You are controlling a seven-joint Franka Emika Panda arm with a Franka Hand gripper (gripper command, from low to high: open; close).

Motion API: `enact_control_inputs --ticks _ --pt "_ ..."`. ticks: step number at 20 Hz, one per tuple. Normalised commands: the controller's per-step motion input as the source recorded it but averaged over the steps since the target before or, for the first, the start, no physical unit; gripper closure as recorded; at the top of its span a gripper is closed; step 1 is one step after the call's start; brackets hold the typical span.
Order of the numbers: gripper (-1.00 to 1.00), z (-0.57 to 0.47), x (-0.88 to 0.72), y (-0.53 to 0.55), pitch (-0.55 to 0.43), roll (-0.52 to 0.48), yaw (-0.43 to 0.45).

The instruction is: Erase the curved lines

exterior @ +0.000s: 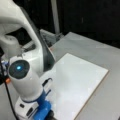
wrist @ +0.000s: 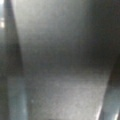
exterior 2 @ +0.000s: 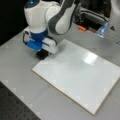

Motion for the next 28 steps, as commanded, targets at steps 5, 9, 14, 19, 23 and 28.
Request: enact_control_inputs --ticks 5,9,14,19,23,28 --pt "-1.0 0.04 0.02 -0.04 -0.034 0.087 -0.083" --pt "-1.0 0.24 -0.09 -0.01 0.023 0.037 -0.124" --pt "-1.0 0.4 -0.22 0.05 0.067 -0.026 -0.114" --pt "-1.0 0.25 -0.24 0.19 0.098 -0.078 -0.048" --pt "-1.0 0.13 -0.24 0.38 0.043 -0.121 -0.043" --pt "-1.0 0.08 -0.31 0.58 0.014 -0.136 -0.009"
